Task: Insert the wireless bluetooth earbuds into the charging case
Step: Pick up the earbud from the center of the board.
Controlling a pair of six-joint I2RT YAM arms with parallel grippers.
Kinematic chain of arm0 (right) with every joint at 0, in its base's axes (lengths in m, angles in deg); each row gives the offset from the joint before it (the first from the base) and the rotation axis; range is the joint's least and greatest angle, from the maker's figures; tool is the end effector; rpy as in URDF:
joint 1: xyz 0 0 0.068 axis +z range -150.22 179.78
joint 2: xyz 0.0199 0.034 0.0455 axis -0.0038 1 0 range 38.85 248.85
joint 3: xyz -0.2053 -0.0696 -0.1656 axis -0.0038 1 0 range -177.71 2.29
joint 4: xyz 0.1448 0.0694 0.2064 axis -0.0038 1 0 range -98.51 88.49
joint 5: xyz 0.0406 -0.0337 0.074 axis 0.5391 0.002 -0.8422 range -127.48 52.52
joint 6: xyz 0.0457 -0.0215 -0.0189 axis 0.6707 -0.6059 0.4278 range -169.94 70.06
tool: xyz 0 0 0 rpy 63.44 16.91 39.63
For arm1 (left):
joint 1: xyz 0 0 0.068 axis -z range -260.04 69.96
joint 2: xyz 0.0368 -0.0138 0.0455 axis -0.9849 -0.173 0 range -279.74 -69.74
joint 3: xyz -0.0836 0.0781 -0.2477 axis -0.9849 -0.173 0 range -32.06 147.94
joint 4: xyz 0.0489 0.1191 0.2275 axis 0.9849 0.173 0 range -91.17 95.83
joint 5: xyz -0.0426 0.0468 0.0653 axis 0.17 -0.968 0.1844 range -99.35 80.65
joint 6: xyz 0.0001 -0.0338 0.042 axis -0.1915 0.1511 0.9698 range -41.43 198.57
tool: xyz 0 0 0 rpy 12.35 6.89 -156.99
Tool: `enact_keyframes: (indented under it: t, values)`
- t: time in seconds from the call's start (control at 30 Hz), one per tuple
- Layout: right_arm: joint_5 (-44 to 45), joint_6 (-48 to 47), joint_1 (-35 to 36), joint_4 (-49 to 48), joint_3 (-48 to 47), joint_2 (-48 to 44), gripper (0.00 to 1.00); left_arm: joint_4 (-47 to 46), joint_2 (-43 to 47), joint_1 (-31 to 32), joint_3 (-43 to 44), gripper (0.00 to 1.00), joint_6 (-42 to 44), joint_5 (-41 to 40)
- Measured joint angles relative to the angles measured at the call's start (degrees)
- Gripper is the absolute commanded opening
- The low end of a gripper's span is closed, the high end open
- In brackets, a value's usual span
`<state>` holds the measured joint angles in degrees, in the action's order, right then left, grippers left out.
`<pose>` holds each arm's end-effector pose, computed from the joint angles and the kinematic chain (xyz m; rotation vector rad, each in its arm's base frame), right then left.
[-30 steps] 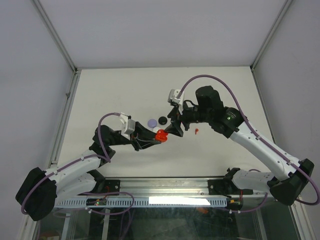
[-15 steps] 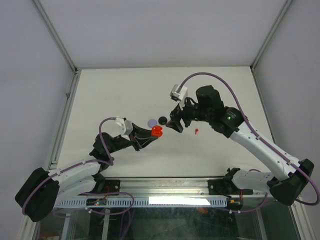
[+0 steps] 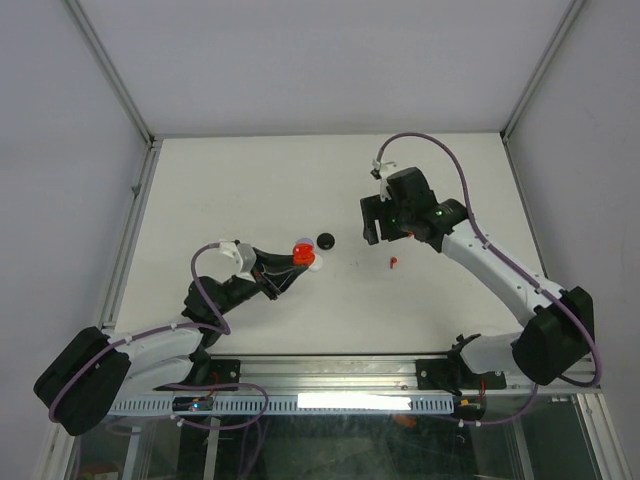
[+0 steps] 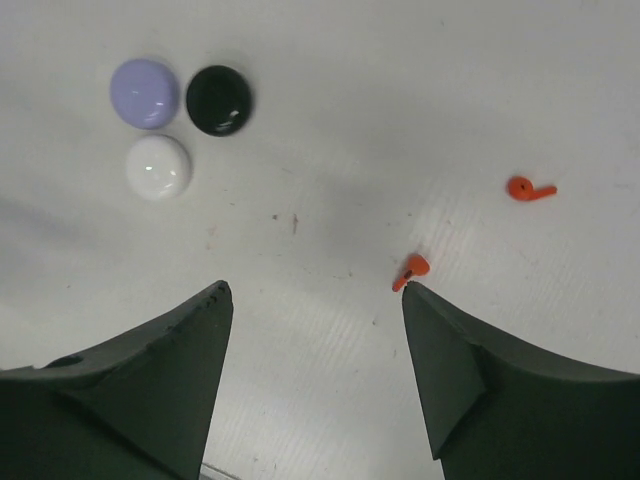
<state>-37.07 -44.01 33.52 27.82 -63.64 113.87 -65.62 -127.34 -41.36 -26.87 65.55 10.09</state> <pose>0.2330 0.1554 0.3110 -0.5702 2.3187 0.3241 0.1336 -0.1222 0.2014 0.6051 1.3108 -0.9787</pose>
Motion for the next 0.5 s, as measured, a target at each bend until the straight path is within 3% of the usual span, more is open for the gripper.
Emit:
enact_keyframes:
  t: [0.5]
  values:
    - [3.9, 11.0, -7.9, 4.8, 2.3, 15.7, 0.57, -1.4, 2.0, 0.0, -0.3, 0.0, 0.8, -0.1]
